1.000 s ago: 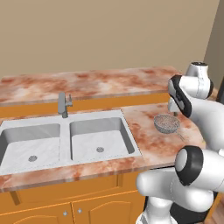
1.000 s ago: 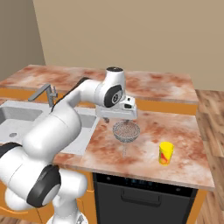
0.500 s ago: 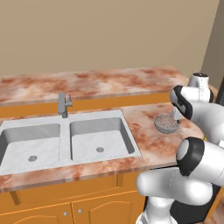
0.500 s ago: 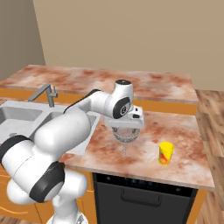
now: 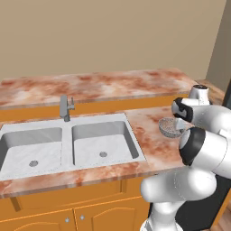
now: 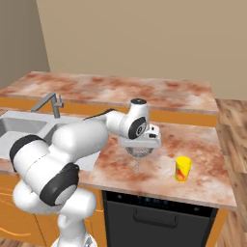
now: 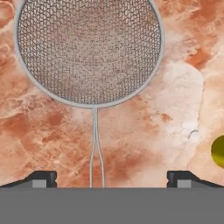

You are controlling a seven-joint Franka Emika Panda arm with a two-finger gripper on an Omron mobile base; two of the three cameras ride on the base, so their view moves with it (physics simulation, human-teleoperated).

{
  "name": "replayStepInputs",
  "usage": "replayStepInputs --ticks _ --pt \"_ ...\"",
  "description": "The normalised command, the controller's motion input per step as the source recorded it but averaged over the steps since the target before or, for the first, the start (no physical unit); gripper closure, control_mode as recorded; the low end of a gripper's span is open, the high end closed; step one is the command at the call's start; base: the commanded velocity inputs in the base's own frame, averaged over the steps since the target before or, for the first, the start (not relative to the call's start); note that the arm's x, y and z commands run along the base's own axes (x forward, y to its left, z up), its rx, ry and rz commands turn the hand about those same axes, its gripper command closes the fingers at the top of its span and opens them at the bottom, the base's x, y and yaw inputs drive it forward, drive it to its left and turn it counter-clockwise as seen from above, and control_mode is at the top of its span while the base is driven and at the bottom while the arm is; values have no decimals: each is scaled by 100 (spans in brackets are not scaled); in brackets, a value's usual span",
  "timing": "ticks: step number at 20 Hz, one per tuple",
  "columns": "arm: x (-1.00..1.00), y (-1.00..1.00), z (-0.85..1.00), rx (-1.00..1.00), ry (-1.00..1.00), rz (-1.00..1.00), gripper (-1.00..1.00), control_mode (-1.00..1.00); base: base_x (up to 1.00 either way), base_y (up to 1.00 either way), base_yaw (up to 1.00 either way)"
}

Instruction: Place the cup in the left basin and the strainer in the right basin of the sink.

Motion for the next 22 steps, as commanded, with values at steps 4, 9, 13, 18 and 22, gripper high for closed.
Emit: replayStepInputs --ticks 4,9,13,18,22 --pt "12 -3 -34 0 0 -10 -100 -100 0 0 0" --pt "7 4 -23 0 -1 -15 -100 -100 0 0 0" --pt "9 0 -20 0 -2 -14 -100 -100 0 0 0" --pt "10 1 -16 0 -4 -12 -100 -100 0 0 0" --pt "1 21 -7 0 -10 -7 -100 -100 0 0 0"
